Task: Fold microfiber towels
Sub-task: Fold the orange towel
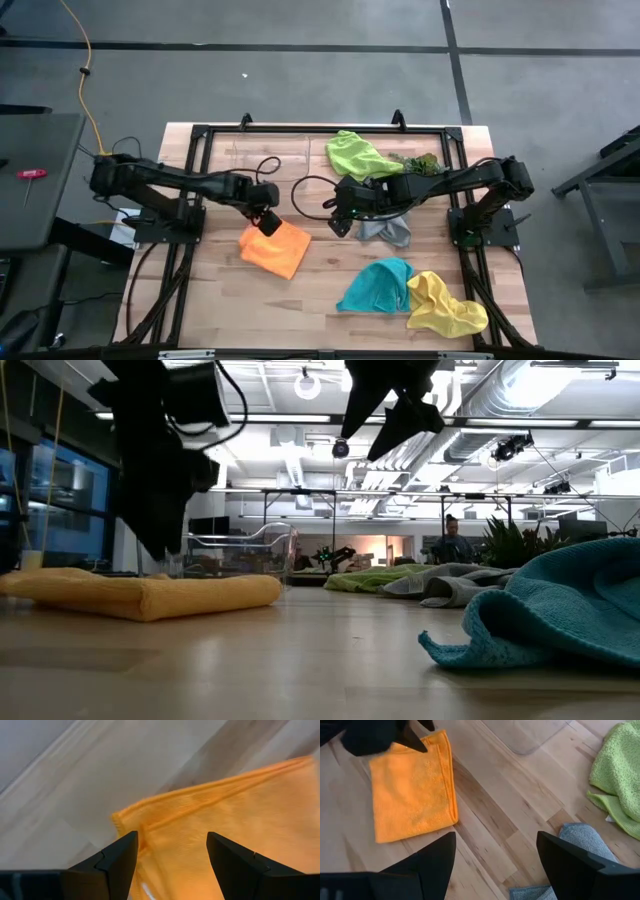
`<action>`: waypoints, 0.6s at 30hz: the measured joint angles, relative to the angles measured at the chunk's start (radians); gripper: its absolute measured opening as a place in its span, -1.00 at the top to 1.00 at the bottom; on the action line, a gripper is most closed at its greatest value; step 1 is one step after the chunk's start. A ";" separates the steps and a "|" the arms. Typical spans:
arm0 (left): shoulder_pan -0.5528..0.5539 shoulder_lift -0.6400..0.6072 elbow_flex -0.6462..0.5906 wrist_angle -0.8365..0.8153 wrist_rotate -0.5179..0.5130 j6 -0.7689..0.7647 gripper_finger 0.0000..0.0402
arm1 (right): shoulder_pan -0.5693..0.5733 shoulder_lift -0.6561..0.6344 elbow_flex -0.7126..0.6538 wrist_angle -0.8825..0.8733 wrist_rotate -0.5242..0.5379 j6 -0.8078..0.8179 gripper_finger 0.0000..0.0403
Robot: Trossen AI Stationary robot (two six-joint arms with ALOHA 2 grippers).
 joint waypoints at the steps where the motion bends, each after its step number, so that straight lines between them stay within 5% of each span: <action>1: 0.004 0.016 0.000 -0.001 -0.001 0.014 -0.13 | 0.000 0.000 0.000 0.000 0.000 0.000 -0.33; 18: 0.002 0.131 0.000 0.065 -0.019 0.184 -0.13 | 0.000 0.000 0.000 0.000 0.000 0.031 -0.33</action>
